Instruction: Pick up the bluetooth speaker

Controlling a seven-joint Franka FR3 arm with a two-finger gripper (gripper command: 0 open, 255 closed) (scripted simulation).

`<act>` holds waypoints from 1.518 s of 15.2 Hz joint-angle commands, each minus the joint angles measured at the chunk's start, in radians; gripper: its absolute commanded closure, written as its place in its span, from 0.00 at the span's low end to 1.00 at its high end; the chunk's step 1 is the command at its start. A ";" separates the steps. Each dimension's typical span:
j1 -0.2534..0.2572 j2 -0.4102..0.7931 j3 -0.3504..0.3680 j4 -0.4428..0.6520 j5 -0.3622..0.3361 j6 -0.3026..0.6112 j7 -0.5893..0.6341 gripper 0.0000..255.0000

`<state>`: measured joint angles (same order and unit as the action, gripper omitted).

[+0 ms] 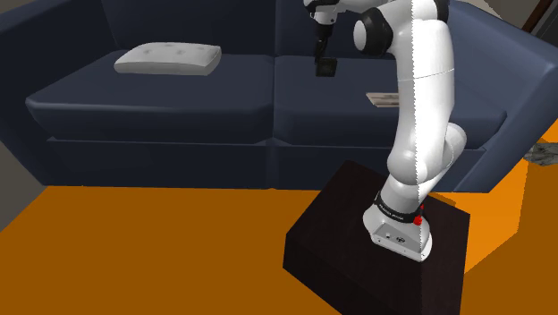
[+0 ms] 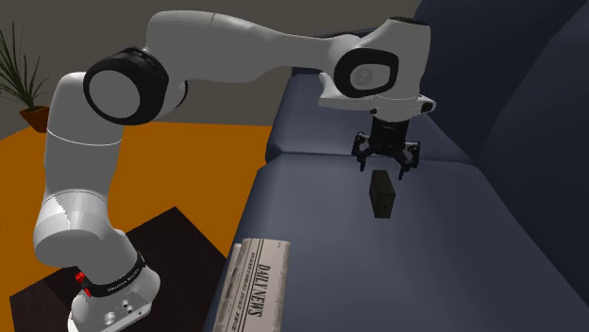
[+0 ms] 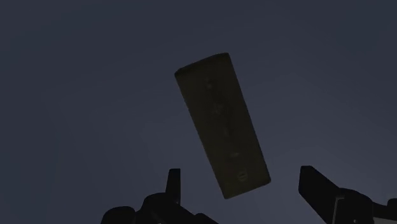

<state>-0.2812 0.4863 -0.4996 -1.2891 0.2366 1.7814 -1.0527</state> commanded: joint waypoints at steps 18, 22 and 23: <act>-0.008 0.006 0.000 0.043 0.002 -0.035 0.002 1.00; -0.021 0.016 0.000 0.113 0.004 -0.095 0.005 1.00; -0.024 0.020 0.000 0.132 0.006 -0.111 0.006 1.00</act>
<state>-0.2996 0.4985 -0.5002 -1.1826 0.2396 1.6891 -1.0469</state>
